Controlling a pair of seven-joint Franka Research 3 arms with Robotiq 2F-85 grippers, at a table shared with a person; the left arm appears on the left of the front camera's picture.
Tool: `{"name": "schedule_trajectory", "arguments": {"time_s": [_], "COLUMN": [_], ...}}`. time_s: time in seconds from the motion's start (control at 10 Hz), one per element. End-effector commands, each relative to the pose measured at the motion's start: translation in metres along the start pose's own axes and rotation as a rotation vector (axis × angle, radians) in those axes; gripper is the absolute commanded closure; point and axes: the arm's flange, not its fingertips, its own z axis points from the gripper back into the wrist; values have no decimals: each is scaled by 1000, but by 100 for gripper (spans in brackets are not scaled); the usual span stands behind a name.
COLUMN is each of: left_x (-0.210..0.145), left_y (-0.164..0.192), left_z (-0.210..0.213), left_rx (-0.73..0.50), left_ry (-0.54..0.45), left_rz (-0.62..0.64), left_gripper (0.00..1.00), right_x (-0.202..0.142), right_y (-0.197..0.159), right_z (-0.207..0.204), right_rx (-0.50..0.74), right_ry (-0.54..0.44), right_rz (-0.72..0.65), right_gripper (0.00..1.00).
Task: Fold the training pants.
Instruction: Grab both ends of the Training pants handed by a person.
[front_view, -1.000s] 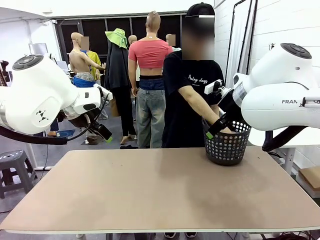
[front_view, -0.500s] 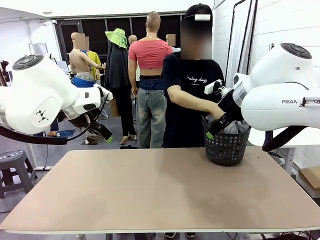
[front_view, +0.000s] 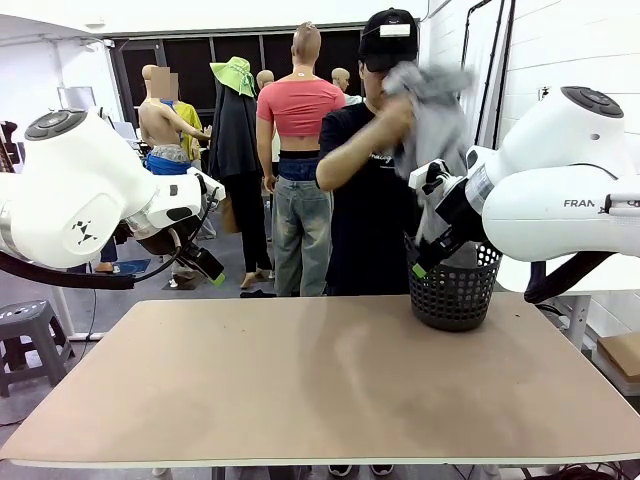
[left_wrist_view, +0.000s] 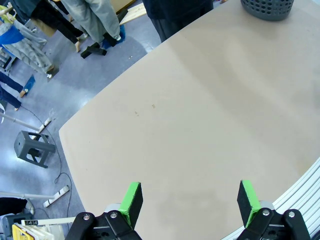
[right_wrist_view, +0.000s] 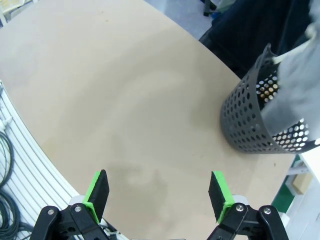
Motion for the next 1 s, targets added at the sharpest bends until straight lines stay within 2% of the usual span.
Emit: {"name": "schedule_trajectory", "arguments": {"time_s": [0.0,0.9], "left_x": [0,0], "left_y": [0,0], "left_z": [-1,-1], "left_rx": [-2,-2], "left_ry": [1,1], "left_rz": [-8,-8], "left_gripper": [0,0], "right_x": [1,1], "right_y": [0,0], "right_z": [-1,-1], "right_rx": [3,3], "right_ry": [-5,-5], "right_rz": [-2,-2], "right_gripper": [0,0]}}
